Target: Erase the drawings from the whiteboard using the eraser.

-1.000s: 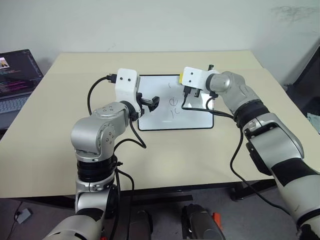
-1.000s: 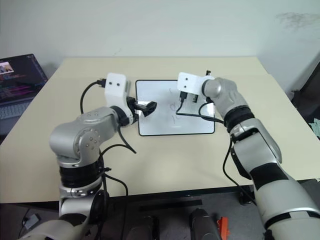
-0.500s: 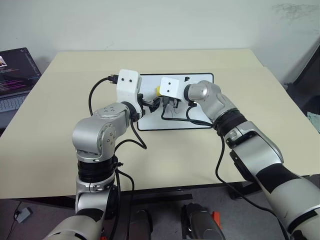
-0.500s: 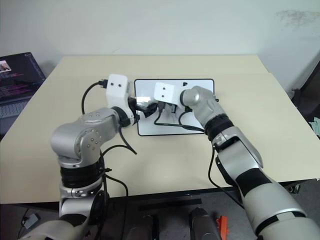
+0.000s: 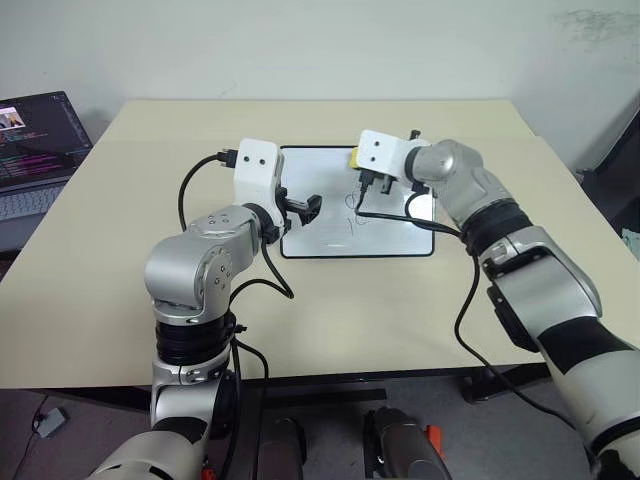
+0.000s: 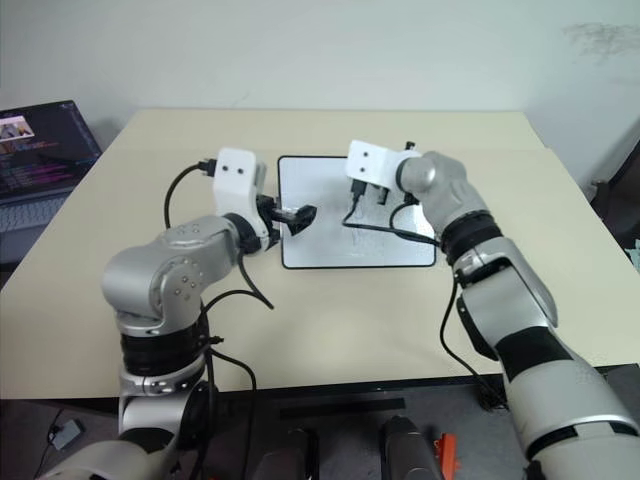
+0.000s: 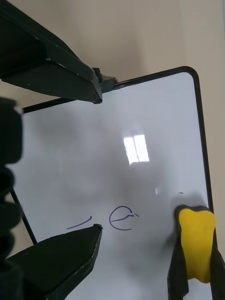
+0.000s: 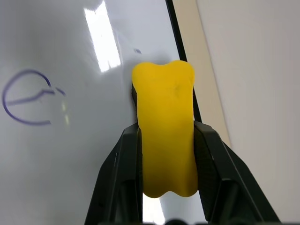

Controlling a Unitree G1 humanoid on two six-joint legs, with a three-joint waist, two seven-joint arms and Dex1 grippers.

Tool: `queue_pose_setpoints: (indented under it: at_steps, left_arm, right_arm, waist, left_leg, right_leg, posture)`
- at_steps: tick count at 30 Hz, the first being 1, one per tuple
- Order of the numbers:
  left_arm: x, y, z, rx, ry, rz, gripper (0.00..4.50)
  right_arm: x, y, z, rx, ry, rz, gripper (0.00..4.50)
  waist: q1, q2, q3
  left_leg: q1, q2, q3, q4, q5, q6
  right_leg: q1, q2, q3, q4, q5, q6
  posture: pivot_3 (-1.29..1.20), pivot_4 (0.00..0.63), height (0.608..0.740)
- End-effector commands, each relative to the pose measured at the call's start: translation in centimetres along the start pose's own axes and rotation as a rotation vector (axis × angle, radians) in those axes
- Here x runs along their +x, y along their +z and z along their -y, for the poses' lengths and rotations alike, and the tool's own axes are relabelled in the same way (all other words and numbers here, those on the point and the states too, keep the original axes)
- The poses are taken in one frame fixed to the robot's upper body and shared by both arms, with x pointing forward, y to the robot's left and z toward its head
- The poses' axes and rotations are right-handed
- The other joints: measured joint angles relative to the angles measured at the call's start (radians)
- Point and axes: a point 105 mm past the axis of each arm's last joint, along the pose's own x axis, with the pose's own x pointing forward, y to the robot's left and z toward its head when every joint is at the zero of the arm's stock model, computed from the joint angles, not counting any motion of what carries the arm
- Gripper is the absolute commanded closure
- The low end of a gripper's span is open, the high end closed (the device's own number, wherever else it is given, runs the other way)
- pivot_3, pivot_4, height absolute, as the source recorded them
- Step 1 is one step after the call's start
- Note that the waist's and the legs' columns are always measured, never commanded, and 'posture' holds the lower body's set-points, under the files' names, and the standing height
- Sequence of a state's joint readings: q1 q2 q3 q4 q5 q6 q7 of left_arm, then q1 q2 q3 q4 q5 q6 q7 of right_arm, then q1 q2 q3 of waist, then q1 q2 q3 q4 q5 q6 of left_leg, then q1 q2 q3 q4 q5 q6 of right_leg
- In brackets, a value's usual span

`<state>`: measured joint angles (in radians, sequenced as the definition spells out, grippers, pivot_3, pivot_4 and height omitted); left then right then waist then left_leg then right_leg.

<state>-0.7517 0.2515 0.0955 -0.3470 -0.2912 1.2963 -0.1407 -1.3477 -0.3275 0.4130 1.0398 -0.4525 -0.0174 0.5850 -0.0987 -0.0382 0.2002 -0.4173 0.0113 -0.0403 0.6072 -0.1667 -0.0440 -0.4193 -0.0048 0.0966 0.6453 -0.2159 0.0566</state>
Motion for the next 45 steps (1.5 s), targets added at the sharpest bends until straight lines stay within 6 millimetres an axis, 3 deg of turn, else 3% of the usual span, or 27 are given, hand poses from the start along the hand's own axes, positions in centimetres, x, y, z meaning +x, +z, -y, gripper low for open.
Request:
queue_pose_setpoints:
  at_steps: [1,5,13,22,34,45]
  left_arm:
    - [-0.3,1.2,0.2,0.019,-0.007,0.058,0.0]
    - [-0.3,1.2,0.3,0.021,-0.011,0.057,0.0]
    - [-0.3,1.2,0.4,0.023,-0.013,0.057,0.0]
    - [-0.3,1.2,0.5,0.022,-0.012,0.059,0.0]
    - [-0.2,1.2,0.6,0.027,-0.019,0.06,0.0]
    - [0.0,1.3,0.7,0.03,-0.026,0.066,0.0]
  right_arm:
    - [-0.3,-2.0,0.0,-0.012,0.0,-0.064,3.4]
    - [0.0,-1.0,-0.5,-0.011,0.016,-0.034,3.4]
    - [1.5,3.7,-3.1,0.07,0.118,0.096,3.4]
    - [2.2,4.5,-3.2,0.144,0.099,0.087,3.4]
    - [1.0,0.9,-0.6,0.126,0.031,-0.03,3.4]
    - [-0.2,-3.2,-1.2,0.116,0.104,-0.137,3.4]
  waist:
    - [0.0,0.0,0.0]
    - [0.0,0.0,0.0]
    - [-0.019,0.0,0.0]
    - [-0.015,0.0,0.0]
    - [-0.004,0.0,0.0]
    - [0.003,0.0,0.0]
  left_leg:
    - [0.0,0.0,0.0,0.0,0.0,0.0]
    - [0.0,0.0,0.0,0.001,0.0,0.0]
    - [0.001,0.001,0.0,0.001,0.0,0.0]
    - [0.001,0.001,0.0,0.001,0.0,0.0]
    - [0.0,0.0,-0.001,0.001,0.0,0.0]
    - [0.0,0.0,-0.001,0.002,0.0,0.0]
  right_leg:
    - [0.0,0.0,0.0,0.0,0.0,0.0]
    - [0.0,0.0,0.0,0.0,0.0,0.0]
    - [0.0,0.001,0.0,0.002,0.002,0.001]
    - [0.0,0.001,0.0,0.001,0.002,0.001]
    - [0.0,0.001,0.0,0.001,0.001,-0.001]
    - [0.001,0.001,0.0,0.0,0.0,-0.002]
  posture:
    - [0.0,0.15,0.74]
    - [0.0,0.15,0.74]
    - [0.0,0.15,0.74]
    - [0.0,0.15,0.74]
    - [0.0,0.15,0.74]
    - [0.0,0.15,0.74]
